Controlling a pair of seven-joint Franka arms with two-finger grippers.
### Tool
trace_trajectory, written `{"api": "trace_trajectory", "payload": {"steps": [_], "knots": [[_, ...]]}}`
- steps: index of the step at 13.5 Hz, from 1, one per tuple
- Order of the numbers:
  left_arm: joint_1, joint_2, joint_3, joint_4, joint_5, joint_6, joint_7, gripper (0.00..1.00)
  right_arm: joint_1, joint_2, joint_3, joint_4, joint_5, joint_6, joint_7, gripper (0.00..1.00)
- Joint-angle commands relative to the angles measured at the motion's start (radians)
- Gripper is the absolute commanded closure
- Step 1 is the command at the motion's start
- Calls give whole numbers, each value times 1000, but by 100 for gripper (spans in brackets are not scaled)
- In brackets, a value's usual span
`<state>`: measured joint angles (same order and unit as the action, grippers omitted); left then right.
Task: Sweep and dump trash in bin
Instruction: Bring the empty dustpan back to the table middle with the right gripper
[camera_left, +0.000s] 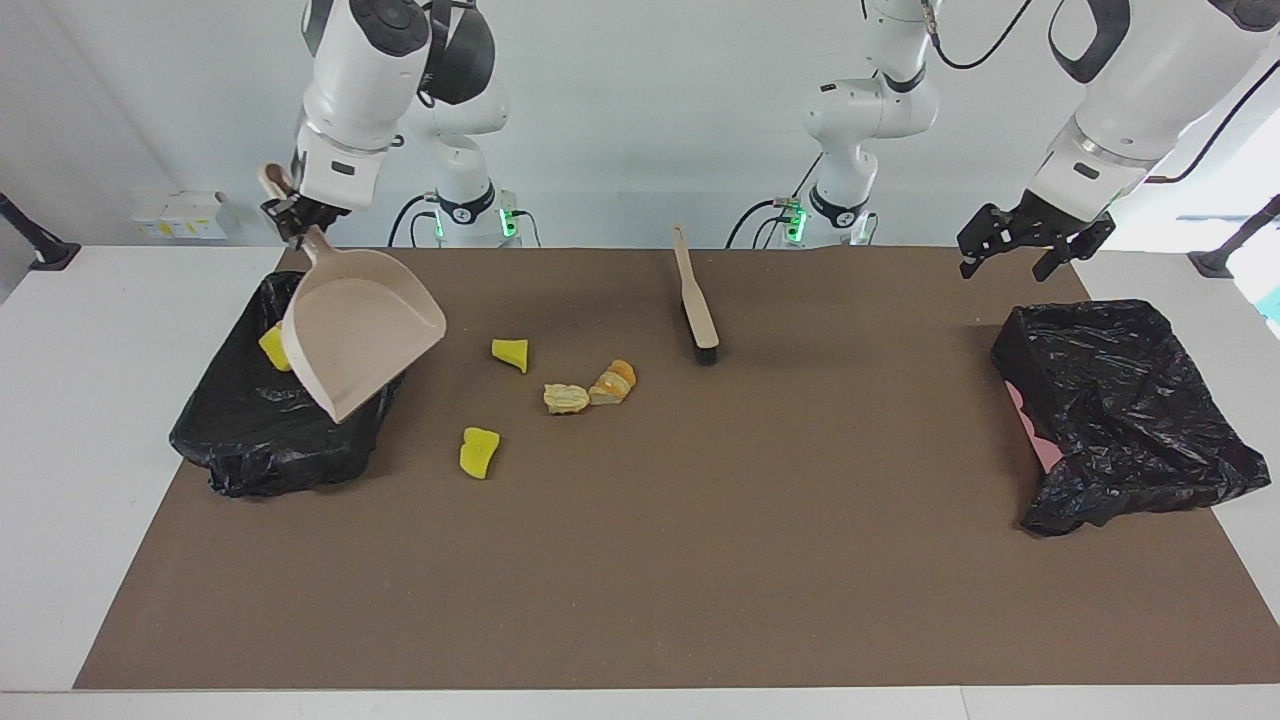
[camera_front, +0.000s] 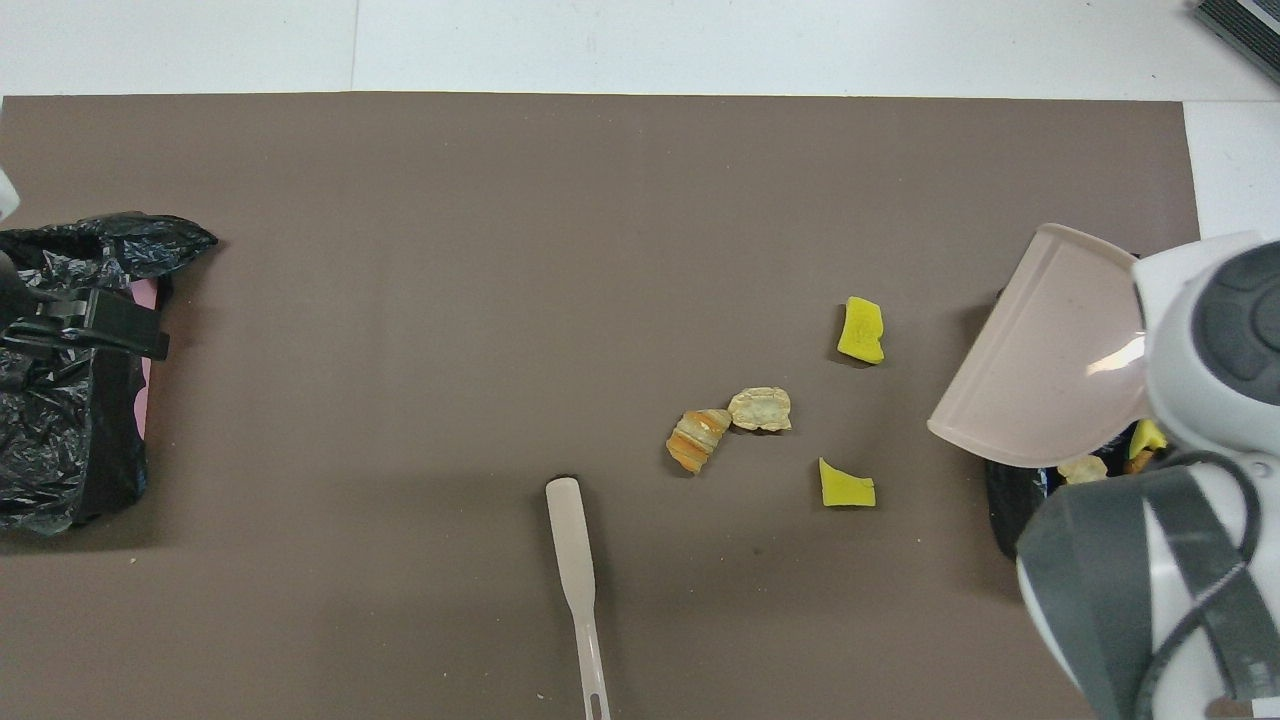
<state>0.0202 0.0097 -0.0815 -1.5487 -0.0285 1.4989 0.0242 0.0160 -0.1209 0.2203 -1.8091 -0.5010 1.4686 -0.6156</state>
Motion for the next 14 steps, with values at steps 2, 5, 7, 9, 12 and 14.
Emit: {"api": "trace_trajectory", "payload": {"steps": [2,5,7,9,12,14], "knots": [[10,3,-6,12,12,-6,11,0,123,261,1,281,139,-105,433,100],[10,3,-6,12,12,-6,11,0,232,449,-1,476,299,-126,831,100],[10,3,-6,12,12,-6,11,0,286,524,-4,551,387,-105,1008,100],[10,3,-6,12,12,-6,11,0,347,634,-9,676,397,-77,1118,100],[10,3,-6,12,12,-6,11,0,389,722,-2,721,400,92,1218,100],[10,3,-6,12,12,-6,11,0,430,785,1,728,409,200,1298,100]]}}
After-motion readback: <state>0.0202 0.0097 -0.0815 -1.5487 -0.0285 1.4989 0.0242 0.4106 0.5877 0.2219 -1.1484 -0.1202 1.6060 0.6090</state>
